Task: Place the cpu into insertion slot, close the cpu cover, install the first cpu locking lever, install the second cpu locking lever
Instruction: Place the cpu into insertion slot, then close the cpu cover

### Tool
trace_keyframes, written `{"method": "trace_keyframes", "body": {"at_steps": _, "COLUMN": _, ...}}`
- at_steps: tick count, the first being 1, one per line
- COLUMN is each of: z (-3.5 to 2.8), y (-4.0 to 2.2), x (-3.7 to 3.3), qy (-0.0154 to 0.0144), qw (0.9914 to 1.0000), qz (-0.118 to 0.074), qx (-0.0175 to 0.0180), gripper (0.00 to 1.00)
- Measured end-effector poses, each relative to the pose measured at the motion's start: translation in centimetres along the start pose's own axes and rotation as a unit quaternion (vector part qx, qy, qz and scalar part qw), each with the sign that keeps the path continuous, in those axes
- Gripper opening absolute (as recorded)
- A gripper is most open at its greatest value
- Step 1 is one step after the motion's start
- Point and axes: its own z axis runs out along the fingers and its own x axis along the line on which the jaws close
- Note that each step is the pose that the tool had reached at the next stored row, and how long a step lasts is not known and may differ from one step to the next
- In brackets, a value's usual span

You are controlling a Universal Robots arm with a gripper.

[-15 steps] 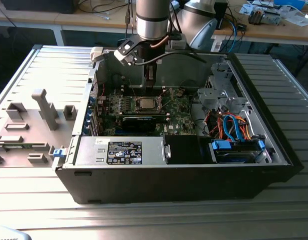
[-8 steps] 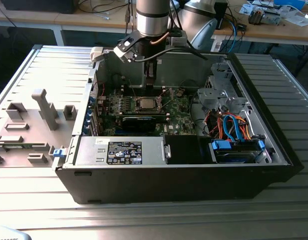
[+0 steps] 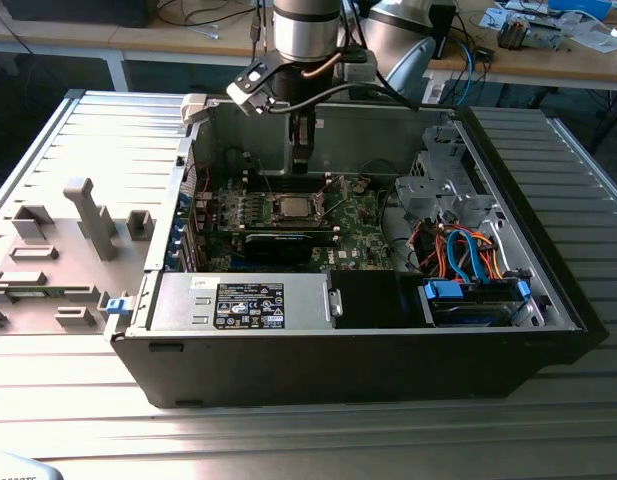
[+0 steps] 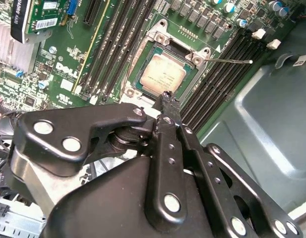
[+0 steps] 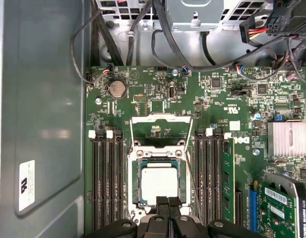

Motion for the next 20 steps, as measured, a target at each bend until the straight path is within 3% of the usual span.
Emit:
{"method": "trace_keyframes", "body": {"at_steps": 6, "z": -0.88, "y": 0.02, "x": -0.03, "qy": 0.0000, "qw": 1.00000, "qz": 0.000, "qx": 0.0000, "gripper": 0.11}}
{"method": "trace_keyframes", "body": {"at_steps": 16, "z": -0.93, "y": 0.03, "x": -0.13, "qy": -0.0001, "qw": 1.00000, "qz": 0.000, "qx": 0.0000, "gripper": 0.11}}
{"method": "trace_keyframes", "body": {"at_steps": 20, "z": -0.89, "y": 0.56, "x": -0.57, "qy": 0.0001, "qw": 1.00000, "qz": 0.000, "qx": -0.0001, "gripper": 0.11}}
